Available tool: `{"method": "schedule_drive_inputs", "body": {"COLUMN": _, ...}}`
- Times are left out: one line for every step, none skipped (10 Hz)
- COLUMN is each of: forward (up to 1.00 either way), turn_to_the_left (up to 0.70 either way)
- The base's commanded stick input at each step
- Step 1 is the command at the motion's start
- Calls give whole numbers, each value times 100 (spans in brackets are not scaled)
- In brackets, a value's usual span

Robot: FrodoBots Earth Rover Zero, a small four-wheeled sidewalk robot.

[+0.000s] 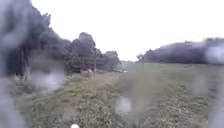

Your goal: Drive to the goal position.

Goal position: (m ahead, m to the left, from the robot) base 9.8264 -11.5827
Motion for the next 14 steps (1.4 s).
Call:
{"method": "schedule_drive_inputs", "body": {"forward": 85, "turn_to_the_left": -6}}
{"method": "schedule_drive_inputs", "body": {"forward": 85, "turn_to_the_left": -20}}
{"method": "schedule_drive_inputs", "body": {"forward": 85, "turn_to_the_left": -34}}
{"method": "schedule_drive_inputs", "body": {"forward": 85, "turn_to_the_left": -34}}
{"method": "schedule_drive_inputs", "body": {"forward": 85, "turn_to_the_left": -34}}
{"method": "schedule_drive_inputs", "body": {"forward": 85, "turn_to_the_left": 0}}
{"method": "schedule_drive_inputs", "body": {"forward": 85, "turn_to_the_left": 0}}
{"method": "schedule_drive_inputs", "body": {"forward": 85, "turn_to_the_left": 0}}
{"method": "schedule_drive_inputs", "body": {"forward": 85, "turn_to_the_left": -22}}
{"method": "schedule_drive_inputs", "body": {"forward": 85, "turn_to_the_left": -34}}
{"method": "schedule_drive_inputs", "body": {"forward": 85, "turn_to_the_left": -34}}
{"method": "schedule_drive_inputs", "body": {"forward": 85, "turn_to_the_left": -34}}
{"method": "schedule_drive_inputs", "body": {"forward": 85, "turn_to_the_left": -30}}
{"method": "schedule_drive_inputs", "body": {"forward": 85, "turn_to_the_left": -15}}
